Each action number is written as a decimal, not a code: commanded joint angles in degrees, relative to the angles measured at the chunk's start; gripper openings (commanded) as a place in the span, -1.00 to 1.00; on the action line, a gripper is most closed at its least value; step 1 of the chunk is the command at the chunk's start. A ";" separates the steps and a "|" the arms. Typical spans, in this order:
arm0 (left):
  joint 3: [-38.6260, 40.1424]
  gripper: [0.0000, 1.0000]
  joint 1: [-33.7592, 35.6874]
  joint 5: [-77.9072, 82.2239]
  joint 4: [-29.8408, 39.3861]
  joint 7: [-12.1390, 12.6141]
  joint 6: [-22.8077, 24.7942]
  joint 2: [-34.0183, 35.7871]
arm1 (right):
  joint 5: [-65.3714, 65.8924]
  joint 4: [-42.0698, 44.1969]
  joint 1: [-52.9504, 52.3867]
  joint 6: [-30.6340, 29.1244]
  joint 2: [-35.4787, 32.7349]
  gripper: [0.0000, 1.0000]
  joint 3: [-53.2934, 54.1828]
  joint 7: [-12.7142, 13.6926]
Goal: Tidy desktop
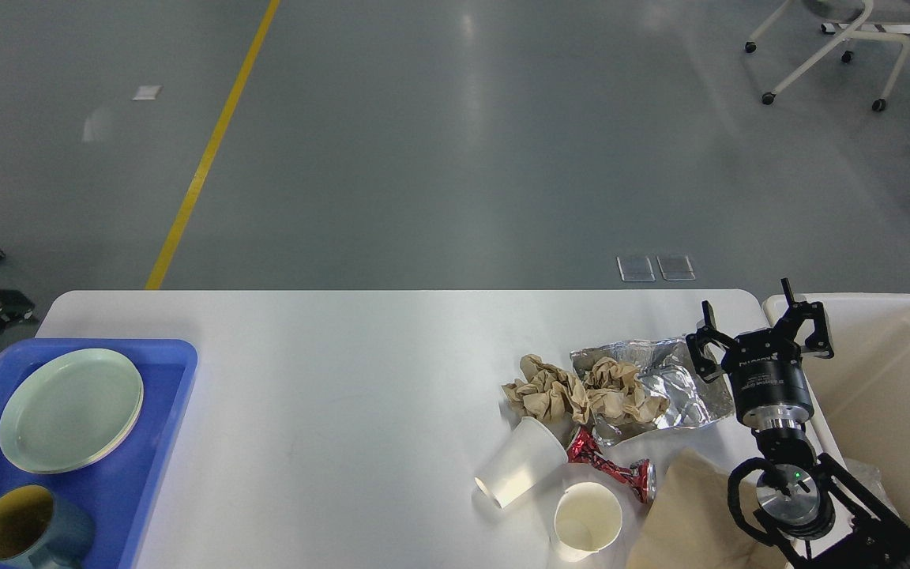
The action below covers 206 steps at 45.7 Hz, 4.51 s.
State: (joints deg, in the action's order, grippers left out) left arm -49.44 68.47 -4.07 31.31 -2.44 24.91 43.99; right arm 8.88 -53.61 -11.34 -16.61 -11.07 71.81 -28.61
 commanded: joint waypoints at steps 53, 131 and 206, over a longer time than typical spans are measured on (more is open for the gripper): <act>115.43 0.93 -51.59 7.65 19.40 -12.06 -0.48 -17.08 | 0.00 0.00 0.00 0.00 0.00 1.00 0.00 0.04; 128.11 0.93 -56.25 18.74 17.47 -12.59 3.74 -25.62 | 0.00 0.00 0.00 0.00 0.00 1.00 0.00 0.04; 128.28 0.94 -50.72 12.33 6.22 -16.19 10.86 -27.99 | 0.00 0.00 0.00 0.00 0.00 1.00 0.00 0.04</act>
State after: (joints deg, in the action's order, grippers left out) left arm 78.84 17.76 8.27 37.53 -18.64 35.76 16.00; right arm 8.88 -53.61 -11.33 -16.61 -11.07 71.79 -28.58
